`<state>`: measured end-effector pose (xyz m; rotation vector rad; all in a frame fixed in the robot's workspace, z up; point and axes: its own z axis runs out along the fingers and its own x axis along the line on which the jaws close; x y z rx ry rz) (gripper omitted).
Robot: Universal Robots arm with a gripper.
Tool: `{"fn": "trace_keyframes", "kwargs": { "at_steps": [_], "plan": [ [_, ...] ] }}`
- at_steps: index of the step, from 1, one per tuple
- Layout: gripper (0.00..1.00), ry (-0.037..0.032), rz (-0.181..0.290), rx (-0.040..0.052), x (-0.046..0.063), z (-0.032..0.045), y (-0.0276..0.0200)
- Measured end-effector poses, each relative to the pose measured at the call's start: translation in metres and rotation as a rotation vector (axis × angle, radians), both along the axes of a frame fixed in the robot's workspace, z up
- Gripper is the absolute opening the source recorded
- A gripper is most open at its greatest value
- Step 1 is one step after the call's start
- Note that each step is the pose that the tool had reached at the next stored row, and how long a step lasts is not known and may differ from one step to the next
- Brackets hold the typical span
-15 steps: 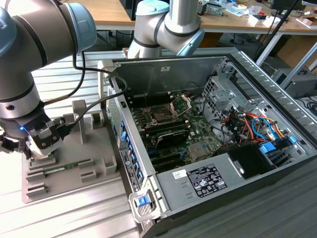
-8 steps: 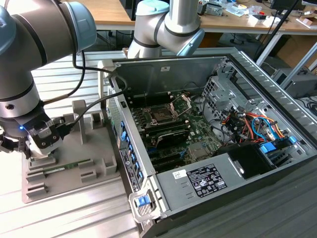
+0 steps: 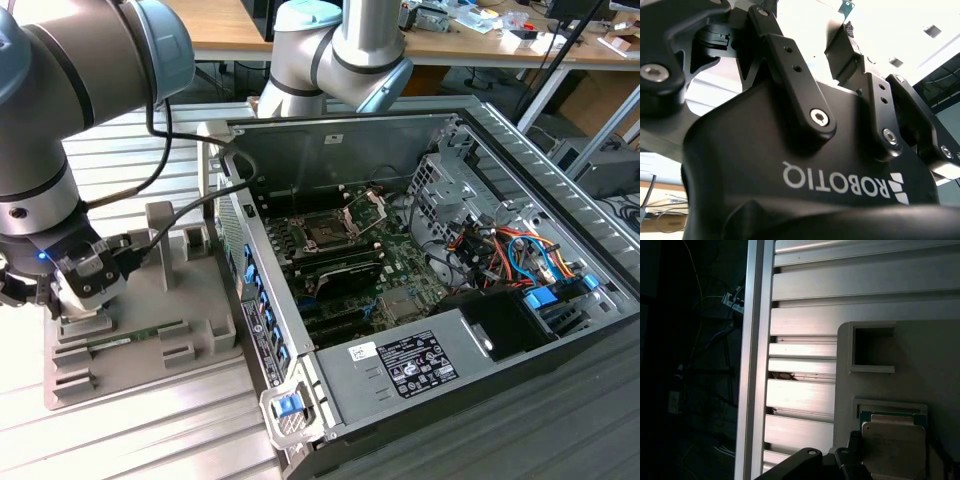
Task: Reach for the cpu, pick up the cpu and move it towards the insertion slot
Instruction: 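Pick up the cpu and move it towards the insertion slot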
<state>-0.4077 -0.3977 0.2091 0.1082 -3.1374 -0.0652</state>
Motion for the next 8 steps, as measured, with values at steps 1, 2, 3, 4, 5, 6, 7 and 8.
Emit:
{"fn": "trace_keyframes", "kwargs": {
  "at_steps": [1, 2, 3, 4, 5, 6, 7, 8],
  "plan": [
    [0.55, 0.0001, 0.0, -0.0001, 0.0, 0.0006, 0.0],
    [0.55, 0.0, 0.0, -0.0001, 0.0, 0.0009, 0.0],
    [0.55, 0.0, 0.0, -0.0001, 0.0, 0.0011, 0.0],
    [0.55, 0.0, 0.0, 0.0, 0.0, 0.0014, 0.0],
    [0.55, 0.0, 0.0, 0.0, 0.0, 0.0017, 0.0],
    [0.55, 0.0001, 0.0, -0.0001, 0.0, 0.002, 0.0],
    [0.55, 0.0, 0.0, -0.0001, 0.0, 0.0023, 0.0],
    [0.55, 0.0, 0.0, 0.0, 0.0, 0.0025, 0.0]
  ]
}}
